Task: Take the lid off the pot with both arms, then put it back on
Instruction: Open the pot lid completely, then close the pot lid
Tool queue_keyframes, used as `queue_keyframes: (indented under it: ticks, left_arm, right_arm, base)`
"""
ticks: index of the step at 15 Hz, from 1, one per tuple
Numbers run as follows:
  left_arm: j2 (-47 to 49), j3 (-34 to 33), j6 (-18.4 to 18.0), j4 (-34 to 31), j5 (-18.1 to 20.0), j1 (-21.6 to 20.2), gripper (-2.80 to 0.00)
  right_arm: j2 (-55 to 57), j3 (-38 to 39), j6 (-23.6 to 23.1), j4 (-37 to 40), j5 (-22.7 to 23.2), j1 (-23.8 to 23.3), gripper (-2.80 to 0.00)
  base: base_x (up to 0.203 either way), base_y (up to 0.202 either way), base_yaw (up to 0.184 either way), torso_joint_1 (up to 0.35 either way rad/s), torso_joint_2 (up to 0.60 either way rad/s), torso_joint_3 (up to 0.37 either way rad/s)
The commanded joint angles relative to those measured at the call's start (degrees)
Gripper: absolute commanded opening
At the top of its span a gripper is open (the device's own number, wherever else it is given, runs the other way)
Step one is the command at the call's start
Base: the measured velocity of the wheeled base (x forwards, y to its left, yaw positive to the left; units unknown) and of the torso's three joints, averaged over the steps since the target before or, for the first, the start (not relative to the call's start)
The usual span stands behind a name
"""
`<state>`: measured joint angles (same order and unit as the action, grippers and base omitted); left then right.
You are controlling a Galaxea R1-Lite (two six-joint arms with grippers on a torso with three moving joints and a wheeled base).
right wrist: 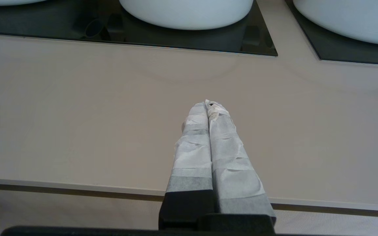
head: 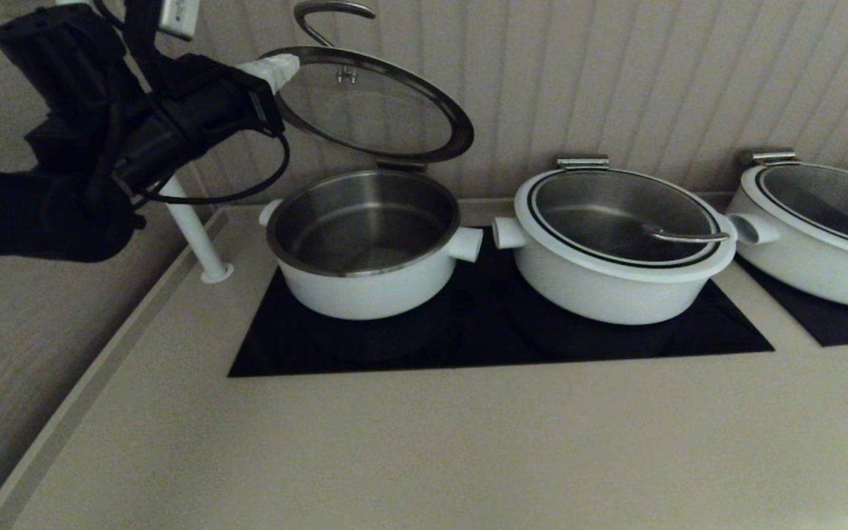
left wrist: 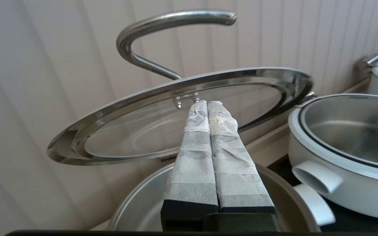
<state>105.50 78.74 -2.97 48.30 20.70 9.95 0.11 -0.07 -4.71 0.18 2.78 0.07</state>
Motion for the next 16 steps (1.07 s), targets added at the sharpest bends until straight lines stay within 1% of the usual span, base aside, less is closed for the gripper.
queue_keyframes:
  ticks: [1,4,6,9,14,15,16]
  left_arm:
    - [-3.4,-0.3,-0.1,-1.5,0.1,0.0,-2.8]
    - [-3.4,3.1,-0.1,-4.1,0.2,0.0,-2.8]
    - [-3.0,6.7,-0.1,-8.2,0.3,0.0,-2.8]
    - [-0.7,14.8,-0.1,-13.6,0.4,0.0,-2.8]
    - [4.4,29.4,-0.2,-25.3,0.5,0.0,-2.8]
    - [5.4,32.1,-0.2,-28.6,0.5,0.0,-2.8]
    - [5.9,32.5,-0.2,-30.9,0.9,0.0,-2.8]
  right_arm:
    - [0.0,0.0,0.0,0.0,0.0,0.0,-2.8]
    - [0.0,0.0,0.0,0.0,0.0,0.0,-2.8]
    - [0.0,0.0,0.0,0.0,0.0,0.0,-2.8]
    - [0.0,0.0,0.0,0.0,0.0,0.1,-2.8]
    - [0.0,0.0,0.0,0.0,0.0,0.0,-2.8]
    - [0.0,0.0,0.0,0.0,0.0,0.0,-2.8]
    - [0.0,0.0,0.0,0.0,0.0,0.0,-2.8]
  base:
    - [0.0,0.0,0.0,0.0,0.0,0.0]
    - [0.0,0.0,0.0,0.0,0.0,0.0]
    - [0.0,0.0,0.0,0.0,0.0,0.0]
    - [0.0,0.0,0.0,0.0,0.0,0.0]
    - [0.0,0.0,0.0,0.0,0.0,0.0]
    - [0.0,0.0,0.0,0.0,0.0,0.0]
    - [0.0,0.0,0.0,0.0,0.0,0.0]
